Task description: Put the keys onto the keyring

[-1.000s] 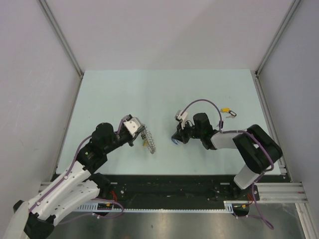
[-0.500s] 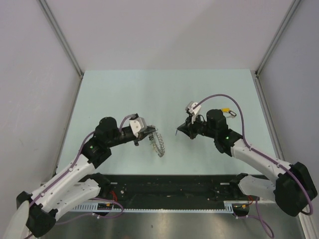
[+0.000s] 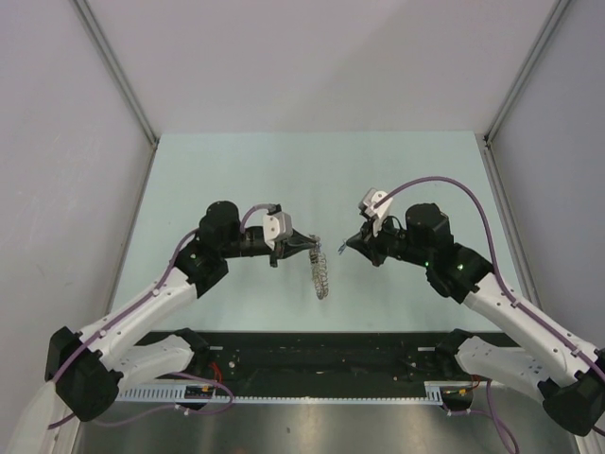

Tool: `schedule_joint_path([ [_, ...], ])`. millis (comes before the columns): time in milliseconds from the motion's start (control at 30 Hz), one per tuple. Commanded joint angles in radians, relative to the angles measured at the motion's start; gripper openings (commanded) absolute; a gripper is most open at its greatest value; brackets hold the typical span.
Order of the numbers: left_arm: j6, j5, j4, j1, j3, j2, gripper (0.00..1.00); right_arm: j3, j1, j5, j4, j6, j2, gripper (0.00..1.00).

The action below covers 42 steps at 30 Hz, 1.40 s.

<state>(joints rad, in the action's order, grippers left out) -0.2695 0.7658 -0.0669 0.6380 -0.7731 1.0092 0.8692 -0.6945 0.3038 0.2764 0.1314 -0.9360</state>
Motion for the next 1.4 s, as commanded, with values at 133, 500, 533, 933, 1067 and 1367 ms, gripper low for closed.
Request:
schedule_joint_path([
  [133, 0.2, 0.059, -0.366, -0.003, 0.126, -0.001, 0.0, 0.039, -0.054, 0.025, 0.113, 0.088, 0.003, 0.0],
  [500, 0.289, 0.15, -0.388, 0.003, 0.127, 0.043, 0.0, 0.039, -0.126, 0.021, 0.119, 0.163, 0.029, 0.0],
  [533, 0.3, 0.15, -0.404, 0.005, 0.135, 0.051, 0.0, 0.039, -0.128, 0.023, 0.124, 0.171, 0.029, 0.0],
  [933, 0.334, 0.188, -0.45, 0.012, 0.149, 0.06, 0.0, 0.085, -0.192, -0.015, 0.153, 0.234, 0.014, 0.0],
  [1067, 0.337, 0.211, -0.452, 0.017, 0.144, 0.068, 0.0, 0.094, -0.207, -0.025, 0.155, 0.255, -0.006, 0.0],
  [1367, 0.245, 0.26, -0.305, 0.017, 0.071, 0.077, 0.01, 0.122, -0.22, -0.028, 0.165, 0.269, -0.009, 0.0],
])
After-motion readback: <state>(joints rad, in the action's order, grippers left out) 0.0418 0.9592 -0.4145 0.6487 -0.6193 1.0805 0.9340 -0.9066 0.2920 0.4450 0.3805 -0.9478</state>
